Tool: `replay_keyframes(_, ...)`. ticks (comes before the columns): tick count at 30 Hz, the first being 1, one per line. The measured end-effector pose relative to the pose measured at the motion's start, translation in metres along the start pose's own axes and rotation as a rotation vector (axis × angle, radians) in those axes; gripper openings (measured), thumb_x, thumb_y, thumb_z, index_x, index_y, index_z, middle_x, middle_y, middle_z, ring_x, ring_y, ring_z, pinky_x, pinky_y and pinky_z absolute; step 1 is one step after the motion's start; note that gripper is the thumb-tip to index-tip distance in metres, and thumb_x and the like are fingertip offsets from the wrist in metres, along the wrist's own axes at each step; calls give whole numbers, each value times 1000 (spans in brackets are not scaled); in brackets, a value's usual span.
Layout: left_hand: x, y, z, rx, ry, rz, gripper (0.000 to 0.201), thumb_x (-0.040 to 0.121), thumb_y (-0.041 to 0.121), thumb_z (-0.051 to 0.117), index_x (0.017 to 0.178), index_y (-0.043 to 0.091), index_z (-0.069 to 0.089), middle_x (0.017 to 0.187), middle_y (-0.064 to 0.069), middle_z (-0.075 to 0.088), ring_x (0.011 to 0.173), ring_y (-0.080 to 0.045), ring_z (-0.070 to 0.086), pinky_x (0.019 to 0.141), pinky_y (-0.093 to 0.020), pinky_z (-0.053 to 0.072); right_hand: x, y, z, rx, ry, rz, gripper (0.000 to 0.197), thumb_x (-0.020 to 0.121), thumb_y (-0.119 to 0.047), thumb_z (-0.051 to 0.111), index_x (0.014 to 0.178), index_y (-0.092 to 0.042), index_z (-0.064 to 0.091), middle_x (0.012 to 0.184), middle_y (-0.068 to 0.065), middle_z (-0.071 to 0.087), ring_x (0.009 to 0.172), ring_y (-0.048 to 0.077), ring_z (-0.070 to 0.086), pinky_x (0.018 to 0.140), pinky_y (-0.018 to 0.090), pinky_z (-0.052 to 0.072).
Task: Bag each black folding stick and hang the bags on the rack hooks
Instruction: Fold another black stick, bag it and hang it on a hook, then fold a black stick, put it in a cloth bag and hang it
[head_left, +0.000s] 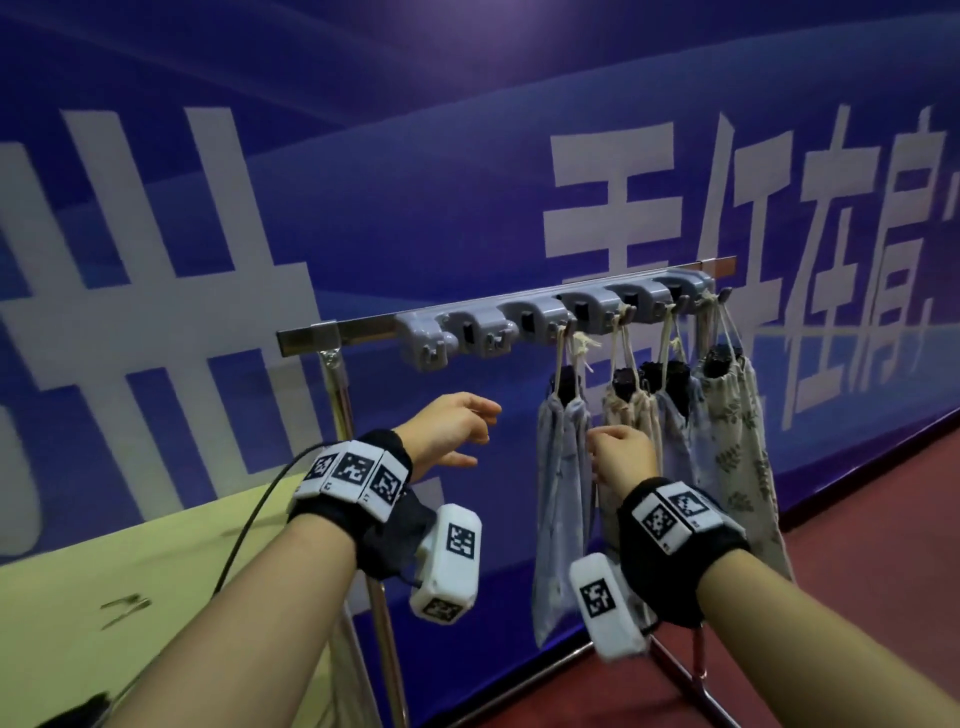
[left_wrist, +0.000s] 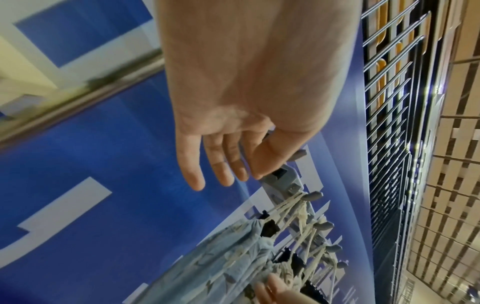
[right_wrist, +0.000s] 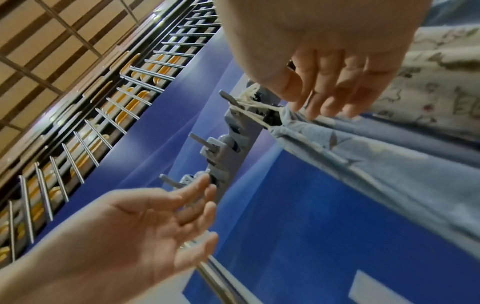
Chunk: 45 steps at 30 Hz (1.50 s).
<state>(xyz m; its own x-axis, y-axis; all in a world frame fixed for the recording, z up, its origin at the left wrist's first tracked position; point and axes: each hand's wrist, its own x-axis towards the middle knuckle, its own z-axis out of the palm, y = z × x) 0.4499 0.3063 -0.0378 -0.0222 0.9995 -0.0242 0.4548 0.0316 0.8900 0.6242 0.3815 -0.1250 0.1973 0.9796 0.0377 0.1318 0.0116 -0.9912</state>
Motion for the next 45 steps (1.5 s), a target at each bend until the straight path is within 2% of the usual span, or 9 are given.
replay_keyframes(2, -12, -5, -8, -15, 60, -17, 32, 90, -3, 45, 116, 15, 52, 114, -1, 50, 106, -17, 51, 85, -36, 48, -21, -12, 5, 111, -70, 83, 29, 88, -1, 47, 60, -6, 54, 61, 12, 47, 35, 12, 42, 37, 18, 35)
replay_keyframes(6, -34, -11, -22, -36, 137, -19, 34, 91, 0, 46, 123, 12, 49, 113, -5, 50, 105, -18, 52, 85, -36, 49, -49, -37, 15, 315, -199, 161, 32, 95, -2, 41, 65, -11, 45, 53, 3, 41, 18, 3, 28, 31, 6, 19)
replay_keyframes(13, -93, -34, -69, -59, 248, -51, 30, 92, 1, 45, 119, 14, 51, 100, -2, 51, 86, -13, 54, 67, -29, 49, -134, -67, 56, 276, -382, 122, 26, 95, -5, 46, 70, -10, 49, 64, 4, 42, 48, 13, 30, 49, 25, 23)
replay_keyframes(28, -211, -122, -176, -145, 462, -204, 25, 93, 2, 45, 113, 12, 56, 102, -5, 53, 91, -16, 54, 75, -33, 52, -257, -78, 181, 157, -681, 126, 24, 94, -9, 47, 71, -13, 52, 67, 0, 47, 54, 11, 39, 54, 22, 33)
replay_keyframes(32, -237, -145, -197, -131, 518, -247, 25, 93, 2, 44, 112, 14, 55, 99, -3, 53, 89, -15, 53, 70, -30, 49, -277, -70, 214, 93, -576, -8, 23, 92, -7, 47, 73, -12, 57, 72, 3, 54, 62, 16, 46, 58, 25, 36)
replay_keyframes(35, -250, -166, -210, -109, 580, -279, 24, 92, 3, 43, 109, 15, 55, 95, -2, 52, 84, -13, 51, 68, -28, 47, -289, -62, 237, 53, -433, -104, 22, 92, -8, 43, 97, -9, 64, 92, 5, 57, 84, 20, 50, 72, 23, 37)
replay_keyframes(38, -255, -187, -214, -106, 635, -304, 23, 91, 3, 42, 104, 15, 56, 86, 1, 51, 74, -10, 48, 64, -26, 42, -292, -57, 252, 52, -386, -58, 27, 93, -8, 41, 106, -6, 63, 108, 11, 62, 93, 26, 54, 75, 24, 38)
replay_keyframes(43, -256, -219, -217, -219, 592, -293, 24, 95, 0, 39, 88, 14, 58, 85, -3, 53, 68, -12, 49, 57, -23, 41, -273, -28, 273, 86, -366, 95, 11, 79, -14, 53, 89, -18, 56, 123, 16, 54, 88, 29, 53, 84, 38, 48)
replay_keyframes(45, -257, -224, -221, -302, 616, -216, 25, 95, -1, 37, 91, 12, 59, 87, -2, 54, 67, -12, 50, 57, -24, 42, -274, -25, 274, 8, -486, 119, 39, 76, -25, 60, 113, -15, 52, 127, 14, 48, 97, 33, 55, 85, 42, 49)
